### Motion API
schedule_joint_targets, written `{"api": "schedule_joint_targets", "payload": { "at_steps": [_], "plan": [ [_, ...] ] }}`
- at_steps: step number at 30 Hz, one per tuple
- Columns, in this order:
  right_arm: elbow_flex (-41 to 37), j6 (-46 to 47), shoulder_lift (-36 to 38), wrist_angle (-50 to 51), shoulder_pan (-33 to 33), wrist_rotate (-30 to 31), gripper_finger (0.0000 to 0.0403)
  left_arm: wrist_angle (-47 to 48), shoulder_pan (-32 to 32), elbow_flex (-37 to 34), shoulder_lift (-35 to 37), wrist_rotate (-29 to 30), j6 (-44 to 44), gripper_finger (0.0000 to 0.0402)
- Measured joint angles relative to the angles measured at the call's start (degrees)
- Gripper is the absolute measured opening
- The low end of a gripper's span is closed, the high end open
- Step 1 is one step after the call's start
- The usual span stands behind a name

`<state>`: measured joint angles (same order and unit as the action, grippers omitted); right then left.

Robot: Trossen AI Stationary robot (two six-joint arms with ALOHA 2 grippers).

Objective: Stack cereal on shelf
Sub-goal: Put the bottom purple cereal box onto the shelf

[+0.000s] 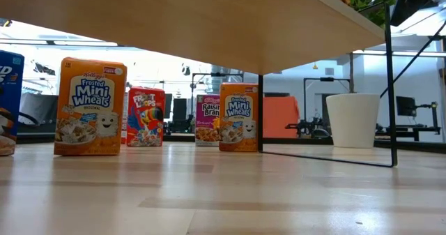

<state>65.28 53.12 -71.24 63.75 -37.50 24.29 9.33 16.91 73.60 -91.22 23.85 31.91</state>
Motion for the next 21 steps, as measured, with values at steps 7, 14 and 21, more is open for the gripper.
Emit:
{"api": "schedule_joint_targets", "payload": {
  "at_steps": [7,14,21],
  "plan": [
    [0.0,0.44,0.01,0.02,0.0,0.17,0.0274,-0.36,-0.61,0.0,0.0,-1.43,-0.88,0.0],
    [0.0,0.59,0.01,0.02,0.01,0.26,0.0274,-1.81,-0.81,0.0,0.0,-2.13,-2.15,0.0],
    [0.0,0.92,0.01,0.02,0.02,1.34,0.0274,-2.97,-1.07,0.0,-0.12,-3.69,-2.81,0.0]
  ]
}}
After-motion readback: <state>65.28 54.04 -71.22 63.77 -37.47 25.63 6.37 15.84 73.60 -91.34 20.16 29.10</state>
